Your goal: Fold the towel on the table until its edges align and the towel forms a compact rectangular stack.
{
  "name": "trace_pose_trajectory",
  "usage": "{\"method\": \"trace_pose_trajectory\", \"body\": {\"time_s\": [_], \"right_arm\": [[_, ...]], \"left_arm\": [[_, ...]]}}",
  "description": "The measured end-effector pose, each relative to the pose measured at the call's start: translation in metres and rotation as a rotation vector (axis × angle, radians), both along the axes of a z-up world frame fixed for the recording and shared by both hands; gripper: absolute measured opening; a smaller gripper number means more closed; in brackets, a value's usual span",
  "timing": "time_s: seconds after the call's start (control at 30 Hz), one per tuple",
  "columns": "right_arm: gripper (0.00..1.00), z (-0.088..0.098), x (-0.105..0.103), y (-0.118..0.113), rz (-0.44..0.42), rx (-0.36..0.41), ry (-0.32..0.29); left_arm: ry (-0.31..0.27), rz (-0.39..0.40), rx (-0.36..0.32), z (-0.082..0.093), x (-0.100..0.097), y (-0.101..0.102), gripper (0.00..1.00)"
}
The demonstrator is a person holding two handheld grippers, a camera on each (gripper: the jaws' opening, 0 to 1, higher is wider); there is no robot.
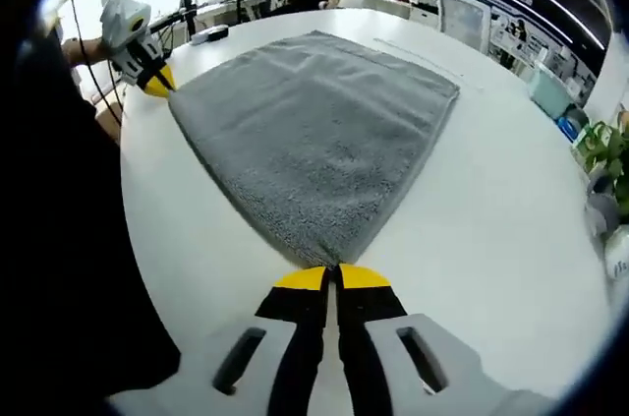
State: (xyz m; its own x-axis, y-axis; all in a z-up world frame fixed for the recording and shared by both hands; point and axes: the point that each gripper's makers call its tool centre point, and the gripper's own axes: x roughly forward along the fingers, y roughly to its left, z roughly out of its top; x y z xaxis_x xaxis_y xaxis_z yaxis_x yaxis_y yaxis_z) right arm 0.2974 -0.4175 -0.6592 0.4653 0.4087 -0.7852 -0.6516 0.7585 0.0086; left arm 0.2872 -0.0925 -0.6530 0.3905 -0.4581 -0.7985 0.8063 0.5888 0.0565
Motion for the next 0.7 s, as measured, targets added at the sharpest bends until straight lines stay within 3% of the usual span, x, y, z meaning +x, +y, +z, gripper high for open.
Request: {"method": "trace_pose_trajectory", "body": {"time_s": [0.1,0.2,0.27,0.37,0.47,0.57,0.7], "right_arm": [[0.0,0.001,0.003,0.002,-0.108,0.125,0.037],[0.0,0.006,0.005,0.004,-0.23,0.296,0.063],[0.0,0.017,0.008,0.008,-0.266,0.409,0.035],[0.0,0.042,0.015,0.009,-0.341,0.578,-0.011],[0.0,0.057,0.022,0.01,-0.375,0.672,-0.043],[0.0,0.068,0.027,0.015,-0.386,0.746,-0.052],[0.0,0.089,0.037,0.023,-0.409,0.897,-0.072]], "left_arm": [[0.012,0.034,-0.01,0.001,0.003,0.001,0.03],[0.004,0.07,-0.035,0.003,0.003,-0.003,0.03],[0.005,0.119,-0.1,0.008,0.003,-0.006,0.03],[-0.018,0.184,-0.251,0.028,0.007,-0.015,0.02],[-0.037,0.221,-0.348,0.042,0.012,-0.02,0.02],[-0.06,0.205,-0.367,0.05,0.016,-0.023,0.02],[-0.082,0.246,-0.523,0.073,0.028,-0.035,0.02]]}}
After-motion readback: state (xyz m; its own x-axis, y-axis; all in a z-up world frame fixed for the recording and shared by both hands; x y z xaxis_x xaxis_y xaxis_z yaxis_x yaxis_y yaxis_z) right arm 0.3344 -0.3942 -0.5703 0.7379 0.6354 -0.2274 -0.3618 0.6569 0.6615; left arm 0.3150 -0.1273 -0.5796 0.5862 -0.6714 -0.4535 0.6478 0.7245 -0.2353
